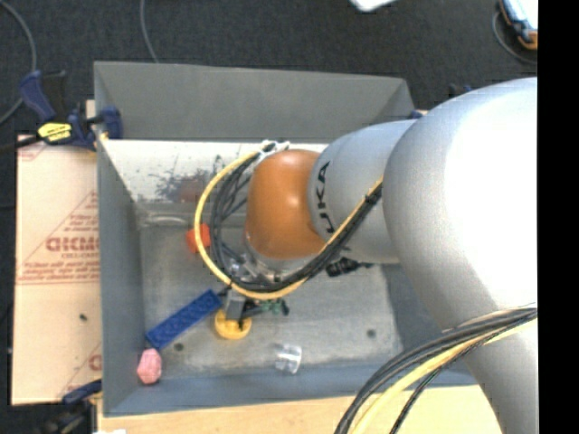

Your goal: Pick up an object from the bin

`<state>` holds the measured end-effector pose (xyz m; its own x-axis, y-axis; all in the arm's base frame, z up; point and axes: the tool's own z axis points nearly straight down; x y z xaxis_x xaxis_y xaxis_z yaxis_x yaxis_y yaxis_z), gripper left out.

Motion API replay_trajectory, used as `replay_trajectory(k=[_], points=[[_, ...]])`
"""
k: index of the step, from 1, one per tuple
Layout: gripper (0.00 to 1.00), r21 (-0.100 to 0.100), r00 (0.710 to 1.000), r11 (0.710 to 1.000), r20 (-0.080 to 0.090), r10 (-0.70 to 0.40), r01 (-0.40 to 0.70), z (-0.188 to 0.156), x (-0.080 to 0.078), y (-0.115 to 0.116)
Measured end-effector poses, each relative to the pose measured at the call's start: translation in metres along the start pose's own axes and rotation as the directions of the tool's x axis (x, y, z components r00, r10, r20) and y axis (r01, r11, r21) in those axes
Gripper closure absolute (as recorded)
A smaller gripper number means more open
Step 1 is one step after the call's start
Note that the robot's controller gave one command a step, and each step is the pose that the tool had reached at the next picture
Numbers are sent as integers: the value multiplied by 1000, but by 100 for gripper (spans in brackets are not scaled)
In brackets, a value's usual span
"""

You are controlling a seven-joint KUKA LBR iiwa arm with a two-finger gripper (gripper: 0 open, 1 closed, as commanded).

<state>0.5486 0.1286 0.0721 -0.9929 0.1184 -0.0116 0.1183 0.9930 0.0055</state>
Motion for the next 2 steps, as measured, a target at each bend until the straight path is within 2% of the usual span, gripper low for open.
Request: replay_trajectory(k=[2], points=[[100, 0, 1000, 1000, -2, 21, -21, -1, 1, -1]])
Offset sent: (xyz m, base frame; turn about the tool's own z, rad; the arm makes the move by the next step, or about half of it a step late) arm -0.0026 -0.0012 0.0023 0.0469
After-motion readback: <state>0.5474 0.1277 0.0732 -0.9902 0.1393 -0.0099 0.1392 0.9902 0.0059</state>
